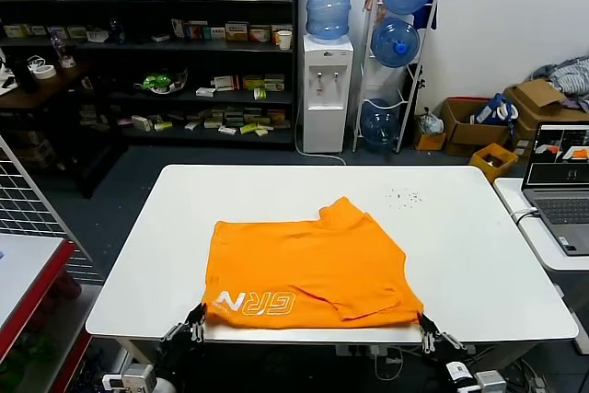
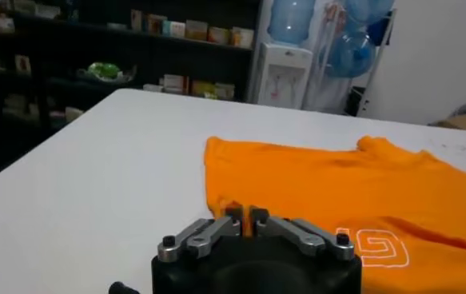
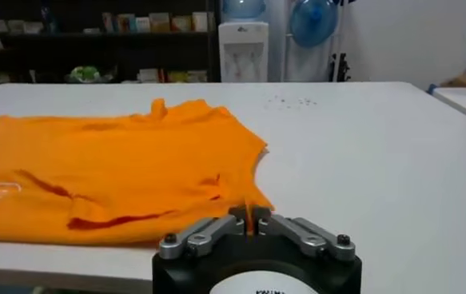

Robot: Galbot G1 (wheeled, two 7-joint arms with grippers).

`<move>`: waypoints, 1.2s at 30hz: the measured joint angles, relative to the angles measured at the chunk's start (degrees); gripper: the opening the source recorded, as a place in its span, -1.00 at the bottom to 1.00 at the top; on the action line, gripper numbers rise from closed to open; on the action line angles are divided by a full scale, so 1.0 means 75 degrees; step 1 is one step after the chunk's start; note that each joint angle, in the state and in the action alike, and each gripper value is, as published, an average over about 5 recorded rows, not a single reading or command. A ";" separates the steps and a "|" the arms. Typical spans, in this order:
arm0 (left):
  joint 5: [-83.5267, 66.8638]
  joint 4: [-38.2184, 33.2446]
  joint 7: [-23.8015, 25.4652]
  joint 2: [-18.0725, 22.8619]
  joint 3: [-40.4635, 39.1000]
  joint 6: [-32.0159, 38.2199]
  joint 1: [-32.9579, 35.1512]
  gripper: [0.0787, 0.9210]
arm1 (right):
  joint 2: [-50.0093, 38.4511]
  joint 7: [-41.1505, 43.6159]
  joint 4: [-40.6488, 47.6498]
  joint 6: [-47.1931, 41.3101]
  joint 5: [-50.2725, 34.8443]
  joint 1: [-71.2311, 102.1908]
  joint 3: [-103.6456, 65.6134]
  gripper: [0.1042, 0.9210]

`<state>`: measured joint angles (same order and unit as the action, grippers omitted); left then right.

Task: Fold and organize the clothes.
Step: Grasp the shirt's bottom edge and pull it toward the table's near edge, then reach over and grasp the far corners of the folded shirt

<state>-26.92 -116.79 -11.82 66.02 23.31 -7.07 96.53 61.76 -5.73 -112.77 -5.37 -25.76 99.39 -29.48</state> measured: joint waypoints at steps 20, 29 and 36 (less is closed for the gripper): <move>-0.1235 0.1288 -0.0029 -0.0597 -0.0332 -0.0602 -0.2856 0.71 | -0.0097 -0.0164 0.1838 -0.1004 -0.0952 -0.4484 0.1552 0.74; -0.1980 0.3429 0.0040 -0.0671 -0.1279 -0.1171 -0.5208 0.77 | 0.0509 -0.0023 0.4171 -0.1691 -0.1270 -0.7157 0.2760 0.76; -0.2214 0.4706 0.0106 -0.0563 -0.1746 -0.1383 -0.6281 0.77 | 0.0940 0.0140 0.5521 -0.2097 -0.1261 -0.8257 0.3188 0.76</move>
<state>-43.53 -81.50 -11.03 61.80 10.21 -17.44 49.42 68.81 -4.68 -71.37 -21.10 -35.21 37.46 -5.57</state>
